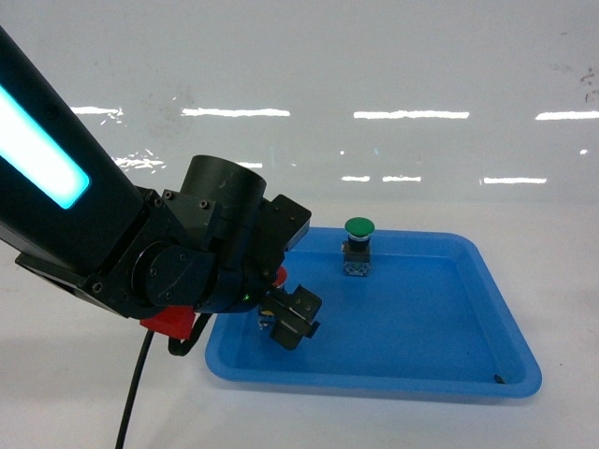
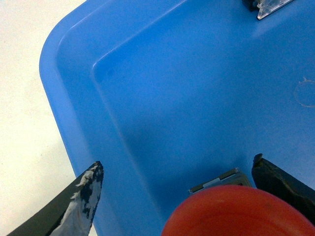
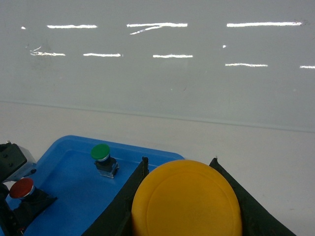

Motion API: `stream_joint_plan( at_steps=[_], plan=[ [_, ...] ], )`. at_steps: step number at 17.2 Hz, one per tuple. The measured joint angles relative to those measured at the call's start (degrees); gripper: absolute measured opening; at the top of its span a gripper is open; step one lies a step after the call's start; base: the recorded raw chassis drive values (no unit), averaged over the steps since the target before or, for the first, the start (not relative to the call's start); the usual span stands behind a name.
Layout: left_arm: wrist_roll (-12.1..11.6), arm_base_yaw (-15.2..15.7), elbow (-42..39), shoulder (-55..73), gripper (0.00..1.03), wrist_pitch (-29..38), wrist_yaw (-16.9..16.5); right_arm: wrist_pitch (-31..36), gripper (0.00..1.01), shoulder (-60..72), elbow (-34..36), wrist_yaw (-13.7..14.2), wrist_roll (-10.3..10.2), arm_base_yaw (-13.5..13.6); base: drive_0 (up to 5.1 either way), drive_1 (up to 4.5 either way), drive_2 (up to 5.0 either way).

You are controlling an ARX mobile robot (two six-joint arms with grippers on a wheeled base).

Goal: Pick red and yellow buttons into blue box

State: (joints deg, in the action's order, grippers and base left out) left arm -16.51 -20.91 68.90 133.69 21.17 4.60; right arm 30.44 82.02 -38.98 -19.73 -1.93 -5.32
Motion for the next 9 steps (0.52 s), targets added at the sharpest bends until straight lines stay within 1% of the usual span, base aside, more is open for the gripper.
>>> stream_joint_plan(
  at_steps=[1, 3, 4, 5, 6, 7, 9],
  plan=[
    [-0.07, 0.0, -0.02, 0.0, 0.85, -0.09, 0.0, 0.0, 0.32, 0.0, 0.0, 0.0, 0.0, 0.0, 0.0, 0.0, 0.0],
    [-0.07, 0.0, -0.02, 0.0, 0.63, -0.11, 0.0, 0.0, 0.32, 0.0, 0.0, 0.0, 0.0, 0.0, 0.0, 0.0, 0.0],
    [-0.07, 0.0, -0.02, 0.0, 0.49, -0.11, 0.0, 0.0, 0.32, 0.0, 0.0, 0.0, 0.0, 0.0, 0.0, 0.0, 0.0],
    [-0.04, 0.0, -0.02, 0.0, 0.38, -0.09, 0.0, 0.0, 0.32, 0.0, 0.0, 0.0, 0.0, 0.0, 0.0, 0.0, 0.0],
    [-0.02, 0.0, -0.02, 0.0, 0.31, -0.04, -0.09, 0.0, 0.32, 0.0, 0.0, 0.0, 0.0, 0.0, 0.0, 0.0, 0.0],
    [-0.04, -0.04, 0.0, 0.0, 0.28, -0.02, -0.09, 0.0, 0.32, 0.0, 0.0, 0.0, 0.0, 0.0, 0.0, 0.0, 0.0],
    [-0.04, -0.04, 0.0, 0.0, 0.28, -0.02, -0.09, 0.0, 0.32, 0.0, 0.0, 0.0, 0.0, 0.0, 0.0, 0.0, 0.0]
  ],
)
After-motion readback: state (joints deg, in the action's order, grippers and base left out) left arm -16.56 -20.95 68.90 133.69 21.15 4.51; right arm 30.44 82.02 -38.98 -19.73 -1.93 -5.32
